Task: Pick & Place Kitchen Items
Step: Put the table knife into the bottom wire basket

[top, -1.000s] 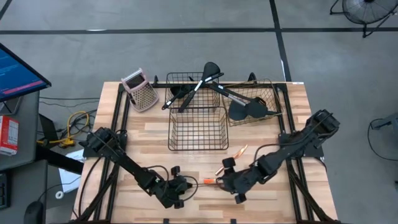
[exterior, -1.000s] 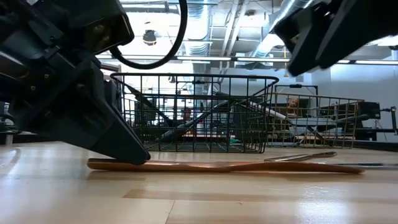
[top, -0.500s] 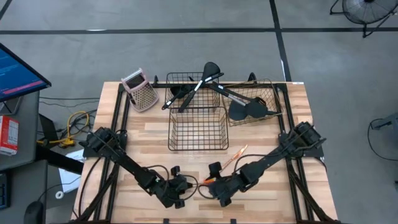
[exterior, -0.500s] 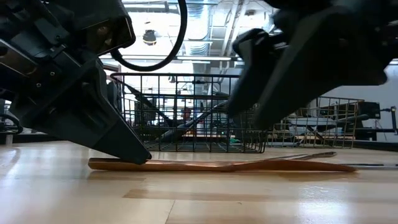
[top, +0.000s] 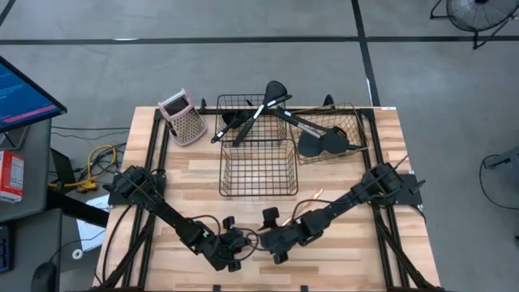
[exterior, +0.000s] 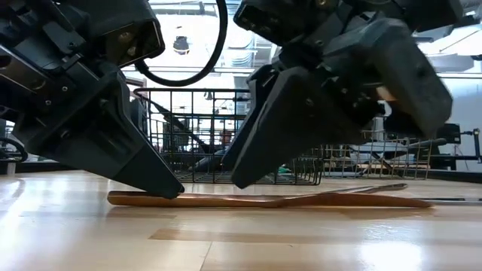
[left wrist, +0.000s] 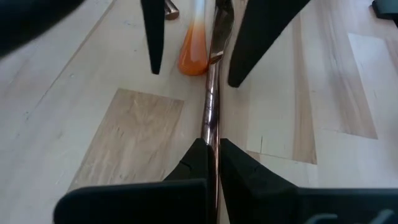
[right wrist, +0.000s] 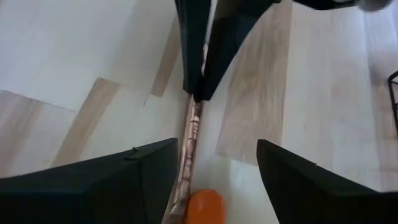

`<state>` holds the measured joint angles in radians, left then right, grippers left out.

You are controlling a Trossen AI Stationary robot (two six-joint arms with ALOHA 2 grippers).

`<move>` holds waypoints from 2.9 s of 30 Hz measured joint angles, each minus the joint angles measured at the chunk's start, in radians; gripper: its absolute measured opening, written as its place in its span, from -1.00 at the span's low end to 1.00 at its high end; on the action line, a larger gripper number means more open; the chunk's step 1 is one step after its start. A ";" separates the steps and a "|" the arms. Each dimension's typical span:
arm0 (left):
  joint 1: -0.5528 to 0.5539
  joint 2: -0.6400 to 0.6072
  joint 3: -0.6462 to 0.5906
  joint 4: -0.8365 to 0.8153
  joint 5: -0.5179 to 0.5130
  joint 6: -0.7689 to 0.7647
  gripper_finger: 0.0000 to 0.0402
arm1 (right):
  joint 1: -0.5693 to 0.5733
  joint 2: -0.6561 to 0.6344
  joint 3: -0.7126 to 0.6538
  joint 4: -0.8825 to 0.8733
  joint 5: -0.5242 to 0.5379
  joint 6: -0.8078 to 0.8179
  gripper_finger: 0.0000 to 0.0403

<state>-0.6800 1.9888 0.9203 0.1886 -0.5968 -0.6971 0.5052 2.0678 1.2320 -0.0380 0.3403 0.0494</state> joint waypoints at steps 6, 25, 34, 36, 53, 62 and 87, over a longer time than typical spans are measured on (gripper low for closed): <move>0.000 0.000 0.000 0.002 0.000 0.000 -1.00 | -0.010 0.011 0.000 0.053 -0.002 -0.012 0.04; 0.000 0.000 0.000 0.012 -0.002 0.000 -1.00 | -0.011 0.077 0.003 0.057 0.000 0.037 -0.56; 0.000 0.000 0.000 0.015 -0.008 -0.001 -1.00 | -0.011 0.077 0.002 0.041 0.003 0.026 -0.85; 0.000 -0.001 -0.001 0.020 -0.010 -0.001 -0.99 | -0.009 0.077 0.002 0.032 0.007 0.026 -0.93; -0.037 -0.185 -0.002 -0.021 0.052 0.116 -0.87 | -0.012 0.068 -0.001 0.016 0.003 0.135 -0.99; -0.047 -0.157 -0.084 -0.029 -0.007 0.061 -0.52 | -0.009 0.068 -0.001 0.025 -0.028 0.154 -0.99; 0.002 -0.009 -0.172 0.212 -0.030 0.014 -0.22 | -0.028 0.069 -0.002 0.076 -0.085 0.154 -0.99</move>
<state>-0.6779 1.9801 0.7483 0.4004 -0.6269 -0.6836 0.4767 2.1365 1.2304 0.0380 0.2553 0.2035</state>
